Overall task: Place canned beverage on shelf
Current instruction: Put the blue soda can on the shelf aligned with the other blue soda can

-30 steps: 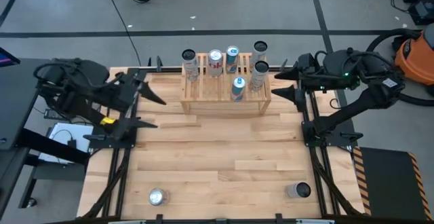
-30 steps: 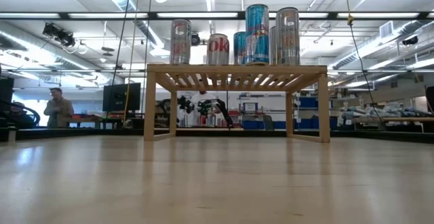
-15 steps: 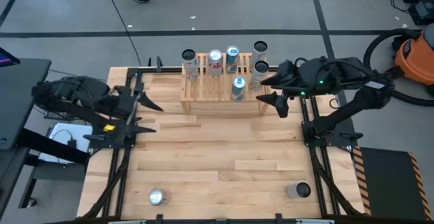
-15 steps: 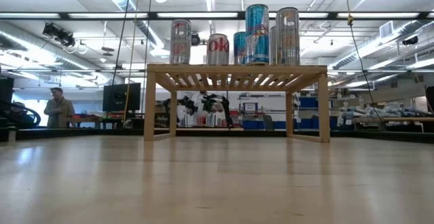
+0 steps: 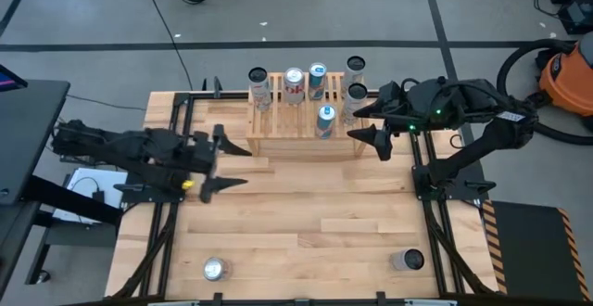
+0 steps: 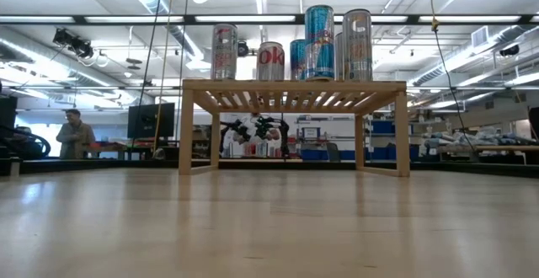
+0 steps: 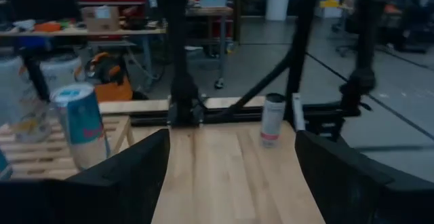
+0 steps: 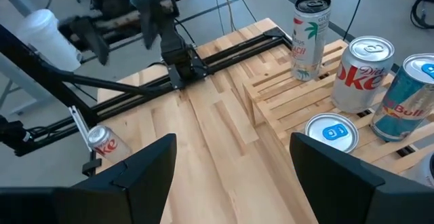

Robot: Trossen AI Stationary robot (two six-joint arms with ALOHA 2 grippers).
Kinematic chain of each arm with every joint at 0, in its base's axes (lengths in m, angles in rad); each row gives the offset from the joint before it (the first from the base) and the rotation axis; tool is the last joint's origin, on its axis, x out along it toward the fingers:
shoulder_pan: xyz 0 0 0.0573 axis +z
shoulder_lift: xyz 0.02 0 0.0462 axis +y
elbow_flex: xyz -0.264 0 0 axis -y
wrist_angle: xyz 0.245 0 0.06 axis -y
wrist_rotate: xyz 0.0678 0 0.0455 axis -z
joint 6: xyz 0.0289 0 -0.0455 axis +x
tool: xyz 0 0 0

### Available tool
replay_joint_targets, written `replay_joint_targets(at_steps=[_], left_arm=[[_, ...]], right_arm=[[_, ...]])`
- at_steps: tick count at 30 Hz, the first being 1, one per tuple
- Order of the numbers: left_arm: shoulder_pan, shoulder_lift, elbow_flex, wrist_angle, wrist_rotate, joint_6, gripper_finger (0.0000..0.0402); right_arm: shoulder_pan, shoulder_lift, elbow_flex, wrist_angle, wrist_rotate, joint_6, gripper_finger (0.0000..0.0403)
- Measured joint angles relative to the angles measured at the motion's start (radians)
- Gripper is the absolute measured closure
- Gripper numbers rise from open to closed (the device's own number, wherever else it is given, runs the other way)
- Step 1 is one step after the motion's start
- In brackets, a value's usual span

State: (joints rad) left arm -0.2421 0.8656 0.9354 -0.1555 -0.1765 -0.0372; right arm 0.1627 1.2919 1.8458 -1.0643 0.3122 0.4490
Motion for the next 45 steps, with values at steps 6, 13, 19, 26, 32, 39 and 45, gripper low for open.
replay_joint_targets(at_steps=[6, 13, 19, 26, 32, 39, 45], left_arm=[[0.077, 0.062, -0.093, 0.154, -0.010, -0.061, 0.0081], [0.126, 0.200, -0.097, 0.313, 0.006, -0.039, 0.0081], [0.178, 0.313, -0.096, 0.408, 0.007, -0.045, 0.0081], [0.199, 0.450, -0.096, 0.574, 0.010, -0.049, 0.0081], [0.223, 0.565, -0.096, 0.720, 0.010, -0.051, 0.0081], [0.276, 0.644, -0.096, 0.800, 0.042, -0.083, 0.0081], [0.303, 0.696, -0.096, 0.891, 0.095, -0.082, 0.0081]], right_arm=[[0.000, 0.000, 0.000, -0.008, 0.000, -0.006, 0.0107], [0.000, 0.000, 0.000, -0.013, 0.000, -0.007, 0.0107], [0.000, 0.000, 0.000, -0.017, 0.005, -0.024, 0.0107], [0.000, 0.000, 0.000, -0.016, 0.006, -0.045, 0.0107], [0.000, 0.000, 0.000, -0.016, 0.008, -0.078, 0.0107], [0.000, 0.000, 0.000, -0.015, 0.008, -0.094, 0.0107], [0.000, 0.000, 0.000, -0.015, 0.008, -0.105, 0.0107]])
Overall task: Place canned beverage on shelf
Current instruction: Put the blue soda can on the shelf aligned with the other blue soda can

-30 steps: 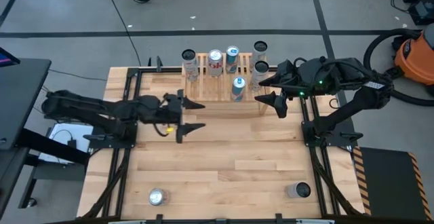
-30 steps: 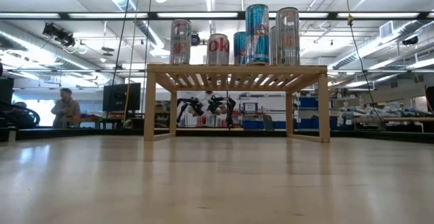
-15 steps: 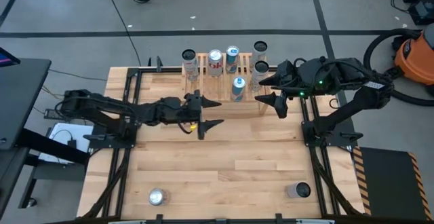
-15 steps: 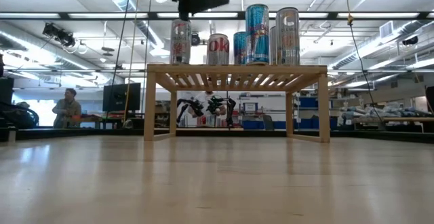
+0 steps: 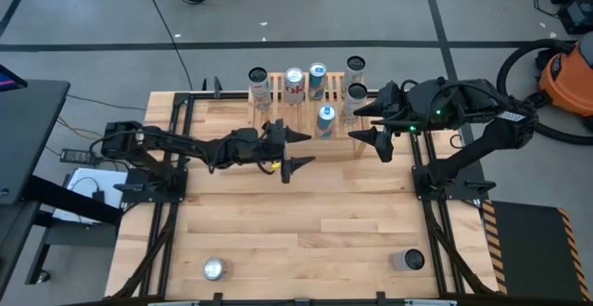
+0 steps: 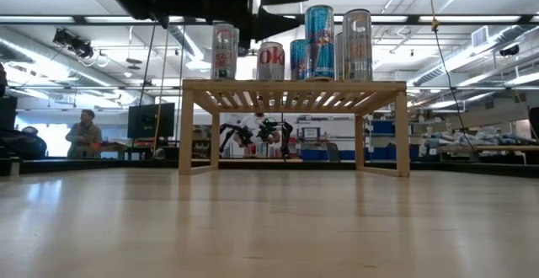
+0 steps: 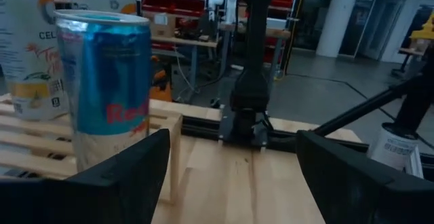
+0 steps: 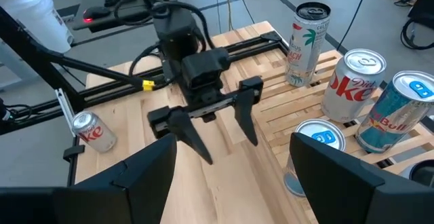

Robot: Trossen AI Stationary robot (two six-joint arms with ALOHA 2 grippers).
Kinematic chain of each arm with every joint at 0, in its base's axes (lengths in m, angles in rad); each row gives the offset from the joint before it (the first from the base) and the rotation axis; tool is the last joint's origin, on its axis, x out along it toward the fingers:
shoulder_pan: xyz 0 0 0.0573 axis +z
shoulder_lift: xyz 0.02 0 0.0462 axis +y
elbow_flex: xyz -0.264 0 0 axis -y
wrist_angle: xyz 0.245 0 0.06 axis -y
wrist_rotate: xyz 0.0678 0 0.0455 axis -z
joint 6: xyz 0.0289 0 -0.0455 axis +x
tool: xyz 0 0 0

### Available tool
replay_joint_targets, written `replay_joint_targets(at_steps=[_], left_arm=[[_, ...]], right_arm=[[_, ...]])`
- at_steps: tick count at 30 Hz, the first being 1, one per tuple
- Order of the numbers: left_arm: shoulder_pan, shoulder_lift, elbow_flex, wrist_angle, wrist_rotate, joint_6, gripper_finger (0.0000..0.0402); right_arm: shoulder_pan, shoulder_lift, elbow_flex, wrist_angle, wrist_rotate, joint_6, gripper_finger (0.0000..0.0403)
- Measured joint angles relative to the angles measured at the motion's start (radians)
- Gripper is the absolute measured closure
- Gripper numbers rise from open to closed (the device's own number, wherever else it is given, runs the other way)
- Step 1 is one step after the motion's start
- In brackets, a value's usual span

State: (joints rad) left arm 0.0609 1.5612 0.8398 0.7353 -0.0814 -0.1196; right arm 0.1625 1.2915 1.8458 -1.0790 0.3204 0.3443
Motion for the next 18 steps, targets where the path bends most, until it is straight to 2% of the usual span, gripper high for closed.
replay_joint_targets(at_steps=[9, 18], left_arm=[[0.061, 0.063, 0.014, 0.052, 0.116, -0.028, 0.0081], [0.061, 0.171, 0.145, 0.004, 0.172, 0.000, 0.0081]], right_arm=[[0.000, 0.000, 0.000, 0.000, 0.000, -0.006, 0.0107], [0.000, 0.000, 0.000, 0.000, 0.000, -0.004, 0.0107]])
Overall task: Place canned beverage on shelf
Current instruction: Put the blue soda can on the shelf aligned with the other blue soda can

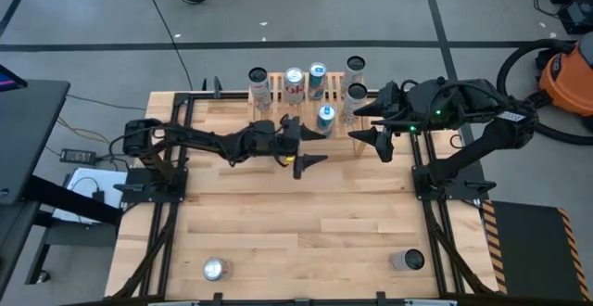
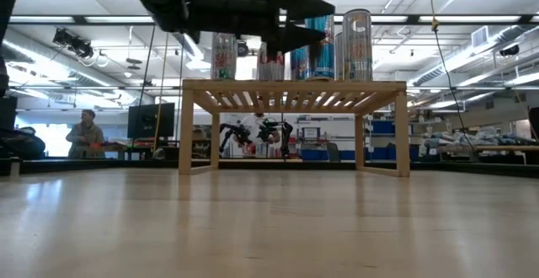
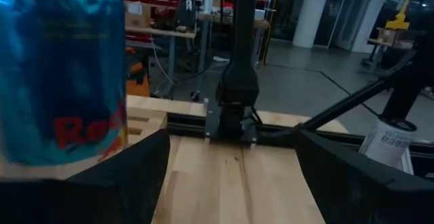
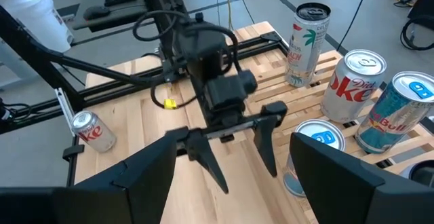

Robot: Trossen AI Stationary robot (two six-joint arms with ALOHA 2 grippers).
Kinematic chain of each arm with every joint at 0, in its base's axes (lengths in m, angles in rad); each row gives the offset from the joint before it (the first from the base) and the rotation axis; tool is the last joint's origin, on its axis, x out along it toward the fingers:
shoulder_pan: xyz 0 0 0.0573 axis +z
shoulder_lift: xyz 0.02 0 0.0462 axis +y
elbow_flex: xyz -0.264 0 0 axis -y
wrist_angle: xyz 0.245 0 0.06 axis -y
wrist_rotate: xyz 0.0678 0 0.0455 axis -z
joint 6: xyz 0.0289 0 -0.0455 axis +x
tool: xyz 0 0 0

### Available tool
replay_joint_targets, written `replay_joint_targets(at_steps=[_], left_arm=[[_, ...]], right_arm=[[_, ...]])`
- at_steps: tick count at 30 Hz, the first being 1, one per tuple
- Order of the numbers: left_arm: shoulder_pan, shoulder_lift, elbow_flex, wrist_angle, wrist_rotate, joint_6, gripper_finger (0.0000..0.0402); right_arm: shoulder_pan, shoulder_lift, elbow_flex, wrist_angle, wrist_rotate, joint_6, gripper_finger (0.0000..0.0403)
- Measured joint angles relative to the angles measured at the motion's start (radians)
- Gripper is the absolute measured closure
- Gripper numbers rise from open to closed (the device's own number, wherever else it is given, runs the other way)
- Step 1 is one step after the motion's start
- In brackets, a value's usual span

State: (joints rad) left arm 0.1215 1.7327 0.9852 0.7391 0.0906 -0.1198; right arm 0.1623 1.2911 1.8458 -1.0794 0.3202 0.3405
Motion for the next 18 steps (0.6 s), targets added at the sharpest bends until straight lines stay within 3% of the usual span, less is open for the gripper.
replay_joint_targets(at_steps=[10, 18], left_arm=[[0.000, 0.085, 0.062, -0.005, -0.001, 0.001, 0.0081], [0.012, 0.088, 0.063, 0.003, -0.074, 0.026, 0.0081]], right_arm=[[0.000, 0.000, 0.000, -0.007, 0.000, -0.003, 0.0107], [0.000, 0.000, 0.000, -0.018, -0.007, -0.003, 0.0107]])
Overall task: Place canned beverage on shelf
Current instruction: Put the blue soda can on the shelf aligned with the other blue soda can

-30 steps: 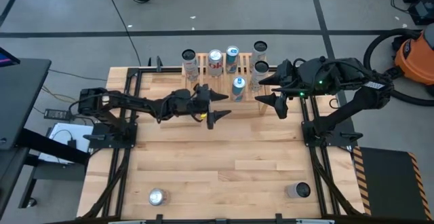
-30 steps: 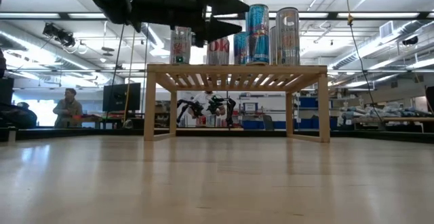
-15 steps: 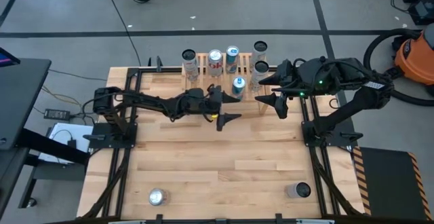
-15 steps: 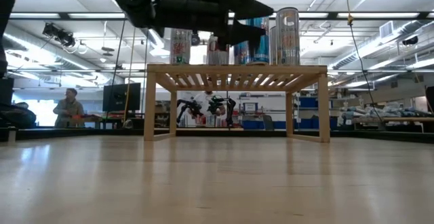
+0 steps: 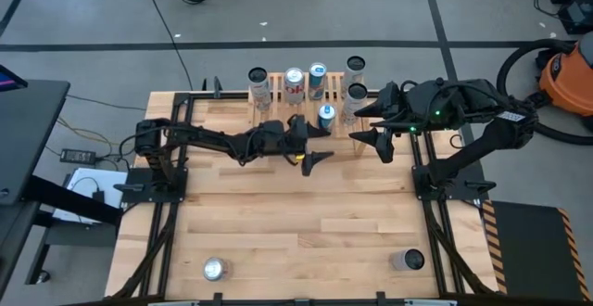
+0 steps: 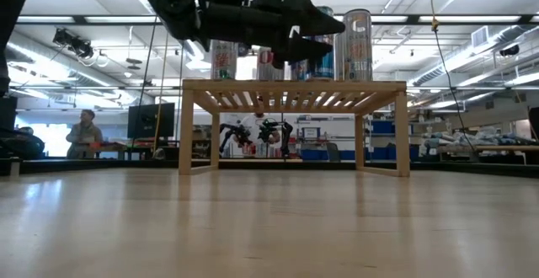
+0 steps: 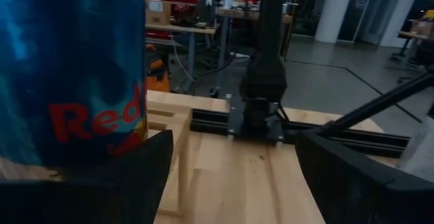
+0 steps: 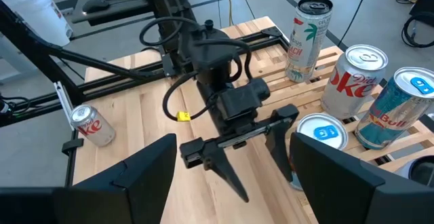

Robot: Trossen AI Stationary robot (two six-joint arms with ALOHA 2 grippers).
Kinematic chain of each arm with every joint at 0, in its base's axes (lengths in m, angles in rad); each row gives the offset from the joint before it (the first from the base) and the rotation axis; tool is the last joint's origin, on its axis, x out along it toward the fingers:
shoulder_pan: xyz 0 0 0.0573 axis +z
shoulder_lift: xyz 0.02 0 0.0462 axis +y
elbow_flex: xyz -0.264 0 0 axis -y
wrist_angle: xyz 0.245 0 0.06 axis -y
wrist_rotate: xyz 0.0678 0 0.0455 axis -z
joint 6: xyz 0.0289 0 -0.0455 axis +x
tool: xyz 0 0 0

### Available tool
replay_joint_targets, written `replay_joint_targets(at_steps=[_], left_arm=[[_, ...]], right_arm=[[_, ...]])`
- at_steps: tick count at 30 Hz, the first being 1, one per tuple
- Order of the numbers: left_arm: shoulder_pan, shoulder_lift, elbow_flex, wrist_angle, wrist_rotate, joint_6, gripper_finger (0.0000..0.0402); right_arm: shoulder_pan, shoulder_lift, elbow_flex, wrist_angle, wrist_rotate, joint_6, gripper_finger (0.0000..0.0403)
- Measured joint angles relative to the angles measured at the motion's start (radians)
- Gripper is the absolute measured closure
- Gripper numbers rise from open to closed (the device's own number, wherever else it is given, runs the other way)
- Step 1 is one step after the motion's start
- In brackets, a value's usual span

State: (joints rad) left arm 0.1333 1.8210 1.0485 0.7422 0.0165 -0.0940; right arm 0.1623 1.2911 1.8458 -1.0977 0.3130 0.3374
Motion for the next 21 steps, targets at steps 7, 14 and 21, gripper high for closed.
replay_joint_targets(at_steps=[7, 14, 21], left_arm=[[0.023, 0.000, 0.000, -0.007, -0.004, -0.004, 0.0081], [0.051, 0.000, 0.000, -0.008, -0.017, -0.010, 0.0081], [0.067, 0.000, 0.000, -0.008, -0.017, -0.026, 0.0081]], right_arm=[[0.000, 0.000, 0.000, 0.000, -0.001, 0.000, 0.0107], [0.000, 0.000, 0.000, 0.000, -0.001, 0.000, 0.0107], [0.000, 0.000, 0.000, 0.000, -0.001, -0.001, 0.0107]])
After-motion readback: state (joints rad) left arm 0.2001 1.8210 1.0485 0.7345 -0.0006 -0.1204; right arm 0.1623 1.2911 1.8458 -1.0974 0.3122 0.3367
